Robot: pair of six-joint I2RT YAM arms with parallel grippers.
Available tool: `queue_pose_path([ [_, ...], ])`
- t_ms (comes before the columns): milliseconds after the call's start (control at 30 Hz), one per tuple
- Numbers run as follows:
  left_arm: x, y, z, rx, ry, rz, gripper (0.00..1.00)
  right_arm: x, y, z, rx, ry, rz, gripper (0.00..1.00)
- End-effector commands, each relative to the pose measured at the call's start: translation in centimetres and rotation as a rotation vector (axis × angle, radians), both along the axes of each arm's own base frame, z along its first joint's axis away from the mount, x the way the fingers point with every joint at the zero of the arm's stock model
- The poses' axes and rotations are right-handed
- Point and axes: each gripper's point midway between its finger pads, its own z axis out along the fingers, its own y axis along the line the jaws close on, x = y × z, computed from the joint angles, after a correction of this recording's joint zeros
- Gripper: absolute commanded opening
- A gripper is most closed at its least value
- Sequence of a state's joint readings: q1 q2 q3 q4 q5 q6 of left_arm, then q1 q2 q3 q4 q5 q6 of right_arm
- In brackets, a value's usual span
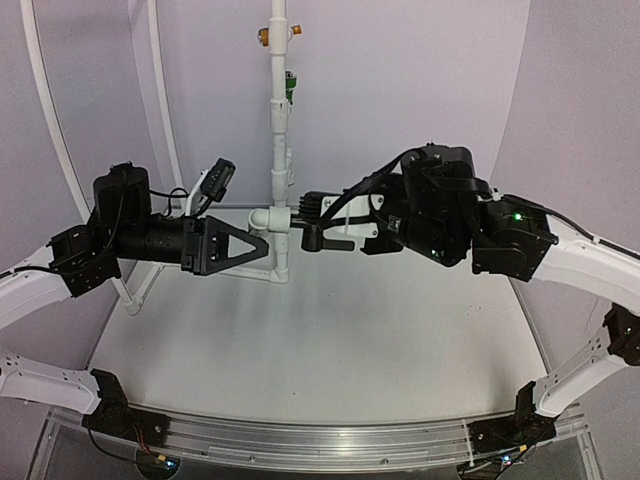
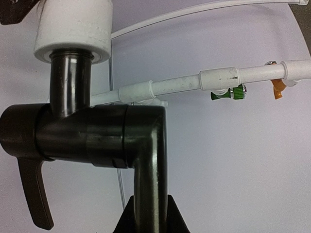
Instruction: Install the water faucets
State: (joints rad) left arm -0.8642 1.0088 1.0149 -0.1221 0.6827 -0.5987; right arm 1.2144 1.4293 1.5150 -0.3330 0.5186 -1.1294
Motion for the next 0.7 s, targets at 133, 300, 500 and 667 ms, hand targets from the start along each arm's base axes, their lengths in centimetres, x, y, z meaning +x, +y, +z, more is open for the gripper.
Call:
queue_pose_path([
  [133, 2.6, 0.3, 2.8, -0.045, -0.08, 0.146, 0.96, -0.5, -0.1, 4.7, 0.186, -0.042, 0.02, 0.0],
  [300, 2.4, 0.5, 4.5, -0.093, -0.111, 0.146, 0.97, -0.7, 0.0, 4.2, 0.178, -0.034, 0.031, 0.0],
  [500, 1.4, 0.6, 6.1, -0.144, -0.136, 0.101, 0.97, -1.1, 0.2, 2.7, 0.132, -0.029, 0.043, 0.0],
  [667, -0.1, 1.1, 7.0, -0.187, -0.169, 0.041, 0.96, -0.9, 0.1, 2.8, 0.127, -0.036, 0.036, 0.0],
])
